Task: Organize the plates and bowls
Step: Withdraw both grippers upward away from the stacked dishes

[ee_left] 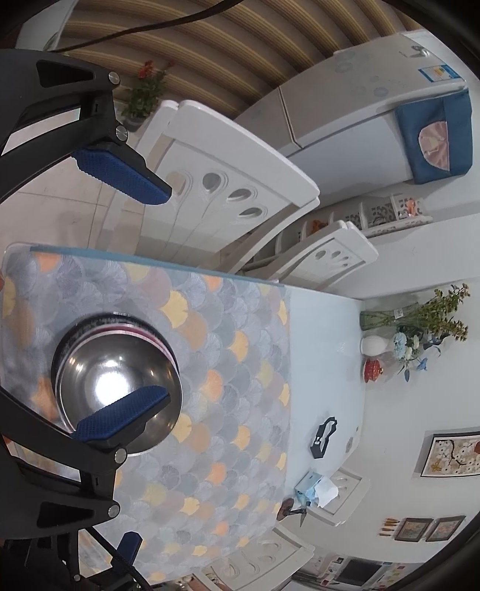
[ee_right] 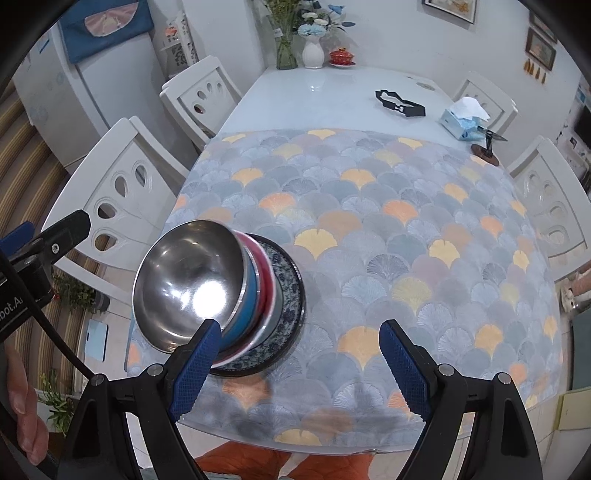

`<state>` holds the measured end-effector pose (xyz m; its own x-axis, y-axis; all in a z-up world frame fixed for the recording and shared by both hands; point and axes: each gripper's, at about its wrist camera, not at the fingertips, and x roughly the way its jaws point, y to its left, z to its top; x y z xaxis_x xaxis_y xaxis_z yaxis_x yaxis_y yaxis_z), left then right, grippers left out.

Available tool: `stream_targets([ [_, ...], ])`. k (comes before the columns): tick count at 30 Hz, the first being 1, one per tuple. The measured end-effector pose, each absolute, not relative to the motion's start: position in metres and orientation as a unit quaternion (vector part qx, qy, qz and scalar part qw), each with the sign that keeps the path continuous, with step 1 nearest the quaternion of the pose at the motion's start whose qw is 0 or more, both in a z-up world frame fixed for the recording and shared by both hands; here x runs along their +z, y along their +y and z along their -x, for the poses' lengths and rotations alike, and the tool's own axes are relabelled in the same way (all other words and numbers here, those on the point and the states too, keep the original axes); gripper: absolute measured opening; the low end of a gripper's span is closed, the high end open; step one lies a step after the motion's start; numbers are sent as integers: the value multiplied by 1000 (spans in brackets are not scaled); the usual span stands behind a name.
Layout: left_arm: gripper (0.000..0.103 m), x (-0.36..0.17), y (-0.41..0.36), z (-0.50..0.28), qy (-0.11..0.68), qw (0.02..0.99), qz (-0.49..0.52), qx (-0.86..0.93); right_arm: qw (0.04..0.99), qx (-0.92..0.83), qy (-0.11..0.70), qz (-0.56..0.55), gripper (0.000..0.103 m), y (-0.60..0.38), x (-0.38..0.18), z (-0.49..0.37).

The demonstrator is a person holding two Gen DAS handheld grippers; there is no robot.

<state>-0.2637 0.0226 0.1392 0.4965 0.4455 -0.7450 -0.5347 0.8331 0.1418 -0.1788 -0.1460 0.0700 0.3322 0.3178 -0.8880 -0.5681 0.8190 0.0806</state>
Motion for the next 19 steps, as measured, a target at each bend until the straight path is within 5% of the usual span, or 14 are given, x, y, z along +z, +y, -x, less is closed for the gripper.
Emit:
stream_targets([
  [19, 103, 153, -32, 242, 396, 849, 31, 349, 801, 309, 492, 144, 86, -192, 87, 142],
])
